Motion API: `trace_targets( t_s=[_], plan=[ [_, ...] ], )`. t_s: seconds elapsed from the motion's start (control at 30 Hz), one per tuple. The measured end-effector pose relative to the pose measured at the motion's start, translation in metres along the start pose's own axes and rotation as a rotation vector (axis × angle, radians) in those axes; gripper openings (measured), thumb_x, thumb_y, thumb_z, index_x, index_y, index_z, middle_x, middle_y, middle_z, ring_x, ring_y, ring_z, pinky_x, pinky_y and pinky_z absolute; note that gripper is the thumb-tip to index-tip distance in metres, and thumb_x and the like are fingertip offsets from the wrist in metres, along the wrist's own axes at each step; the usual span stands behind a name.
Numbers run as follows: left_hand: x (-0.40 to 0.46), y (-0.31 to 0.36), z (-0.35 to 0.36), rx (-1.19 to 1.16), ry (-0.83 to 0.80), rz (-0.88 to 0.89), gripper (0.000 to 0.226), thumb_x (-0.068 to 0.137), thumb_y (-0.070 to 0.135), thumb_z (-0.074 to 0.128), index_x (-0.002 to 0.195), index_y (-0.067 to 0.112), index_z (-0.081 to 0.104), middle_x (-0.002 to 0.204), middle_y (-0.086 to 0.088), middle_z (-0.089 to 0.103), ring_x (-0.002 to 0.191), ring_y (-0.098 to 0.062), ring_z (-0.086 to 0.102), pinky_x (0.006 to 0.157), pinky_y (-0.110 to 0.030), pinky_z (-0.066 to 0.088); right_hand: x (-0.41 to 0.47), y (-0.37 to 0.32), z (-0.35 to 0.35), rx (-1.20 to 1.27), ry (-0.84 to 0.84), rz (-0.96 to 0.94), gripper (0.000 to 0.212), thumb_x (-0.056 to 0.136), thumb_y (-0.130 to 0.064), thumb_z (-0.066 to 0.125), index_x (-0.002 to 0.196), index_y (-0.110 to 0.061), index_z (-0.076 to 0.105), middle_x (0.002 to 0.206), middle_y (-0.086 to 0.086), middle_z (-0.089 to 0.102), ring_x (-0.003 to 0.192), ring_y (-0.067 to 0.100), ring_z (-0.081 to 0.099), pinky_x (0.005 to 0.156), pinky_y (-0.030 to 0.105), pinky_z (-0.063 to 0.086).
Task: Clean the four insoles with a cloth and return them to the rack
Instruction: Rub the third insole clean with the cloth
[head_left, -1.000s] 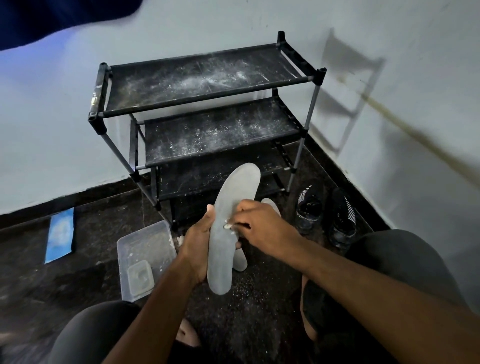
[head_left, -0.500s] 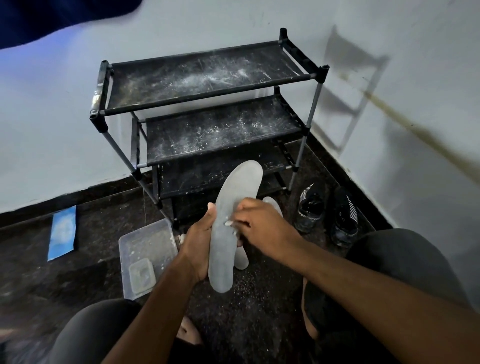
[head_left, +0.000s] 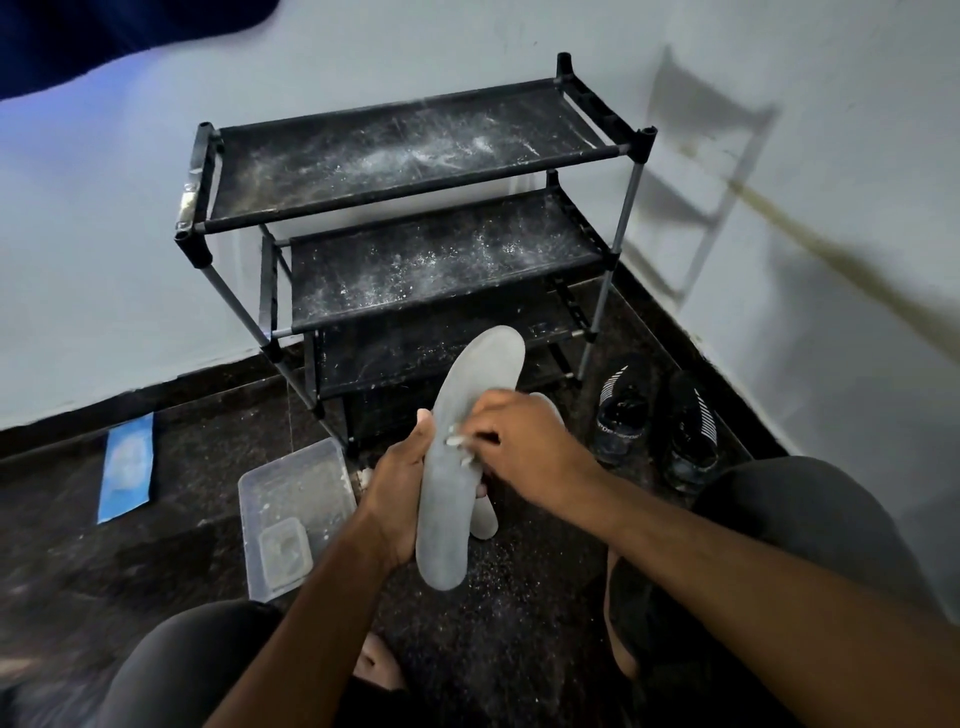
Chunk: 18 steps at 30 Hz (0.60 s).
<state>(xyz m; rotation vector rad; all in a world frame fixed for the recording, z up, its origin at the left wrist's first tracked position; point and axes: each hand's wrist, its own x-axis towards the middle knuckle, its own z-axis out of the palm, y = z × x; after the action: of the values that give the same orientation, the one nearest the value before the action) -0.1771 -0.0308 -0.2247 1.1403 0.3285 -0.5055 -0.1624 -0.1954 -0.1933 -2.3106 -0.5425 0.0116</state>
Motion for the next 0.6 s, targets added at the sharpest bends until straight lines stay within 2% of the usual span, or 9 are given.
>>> trace_targets(
  t_s=[0.1, 0.17, 0.23, 0.3, 0.4, 0.47, 0.53, 0.6],
  plan=[
    [0.0, 0.0, -0.002, 0.045, 0.008, -0.004, 0.066, 0.104, 0.056, 0.038, 0.122, 0.003, 0.072, 0.117, -0.034, 0.067, 0.098, -0.041, 0.061, 0.091, -0.052, 0.051, 0.013, 0.014, -0.026, 0.092, 0.388, 0.141, 0.013, 0.085, -0.012, 0.074, 0.097, -0.013, 0.078, 0.094, -0.002, 0.068, 0.082, 0.005, 0.063, 0.076, 0.011, 0.049],
    [0.001, -0.001, -0.002, 0.075, -0.01, -0.027, 0.065, 0.104, 0.056, 0.037, 0.121, 0.005, 0.073, 0.119, -0.035, 0.066, 0.1, -0.042, 0.061, 0.094, -0.053, 0.05, 0.017, 0.021, -0.037, 0.093, 0.528, 0.239, 0.015, 0.085, -0.014, 0.075, 0.1, -0.013, 0.077, 0.094, -0.002, 0.068, 0.084, 0.005, 0.063, 0.078, 0.01, 0.048],
    [0.003, -0.002, -0.001, 0.101, -0.047, -0.054, 0.068, 0.104, 0.058, 0.036, 0.125, 0.003, 0.071, 0.118, -0.035, 0.066, 0.094, -0.039, 0.064, 0.084, -0.047, 0.056, 0.018, 0.024, -0.034, 0.033, 0.517, 0.259, 0.018, 0.087, -0.014, 0.074, 0.105, -0.012, 0.076, 0.097, 0.0, 0.068, 0.086, 0.006, 0.062, 0.081, 0.013, 0.049],
    [0.003, -0.003, 0.001, 0.092, -0.091, -0.08, 0.072, 0.103, 0.06, 0.037, 0.129, 0.0, 0.066, 0.114, -0.033, 0.065, 0.085, -0.034, 0.064, 0.073, -0.042, 0.057, 0.014, 0.02, -0.022, -0.014, 0.432, 0.183, 0.019, 0.088, -0.012, 0.071, 0.107, -0.011, 0.075, 0.1, 0.0, 0.066, 0.088, 0.006, 0.06, 0.084, 0.013, 0.047],
    [0.0, -0.003, 0.005, 0.047, -0.078, -0.057, 0.064, 0.101, 0.056, 0.045, 0.117, 0.001, 0.073, 0.108, -0.027, 0.069, 0.085, -0.033, 0.066, 0.073, -0.042, 0.058, 0.003, 0.006, -0.002, -0.045, 0.184, 0.002, 0.017, 0.093, -0.012, 0.064, 0.106, -0.01, 0.074, 0.099, 0.0, 0.061, 0.085, 0.008, 0.058, 0.074, 0.005, 0.042],
    [-0.001, -0.003, 0.006, 0.0, -0.044, -0.042, 0.056, 0.098, 0.052, 0.051, 0.109, 0.003, 0.076, 0.106, -0.023, 0.07, 0.088, -0.032, 0.068, 0.076, -0.043, 0.058, -0.002, -0.001, 0.007, -0.007, 0.03, -0.038, 0.015, 0.093, -0.012, 0.062, 0.103, -0.007, 0.074, 0.096, 0.0, 0.057, 0.079, 0.004, 0.053, 0.069, 0.004, 0.04],
    [-0.001, -0.003, 0.003, -0.006, -0.028, -0.039, 0.059, 0.099, 0.053, 0.05, 0.111, 0.002, 0.075, 0.11, -0.026, 0.068, 0.092, -0.036, 0.064, 0.082, -0.046, 0.053, 0.001, -0.001, 0.004, 0.015, 0.062, -0.033, 0.015, 0.093, -0.01, 0.063, 0.1, -0.005, 0.075, 0.097, 0.001, 0.059, 0.08, 0.005, 0.055, 0.072, 0.009, 0.045],
    [-0.002, -0.002, 0.002, 0.023, -0.05, -0.065, 0.068, 0.102, 0.058, 0.042, 0.121, -0.001, 0.071, 0.114, -0.033, 0.065, 0.094, -0.039, 0.06, 0.084, -0.048, 0.051, 0.01, 0.006, -0.01, 0.004, 0.265, 0.013, 0.016, 0.091, -0.008, 0.066, 0.103, -0.006, 0.075, 0.1, 0.003, 0.064, 0.085, 0.009, 0.06, 0.08, 0.016, 0.049]
  ],
)
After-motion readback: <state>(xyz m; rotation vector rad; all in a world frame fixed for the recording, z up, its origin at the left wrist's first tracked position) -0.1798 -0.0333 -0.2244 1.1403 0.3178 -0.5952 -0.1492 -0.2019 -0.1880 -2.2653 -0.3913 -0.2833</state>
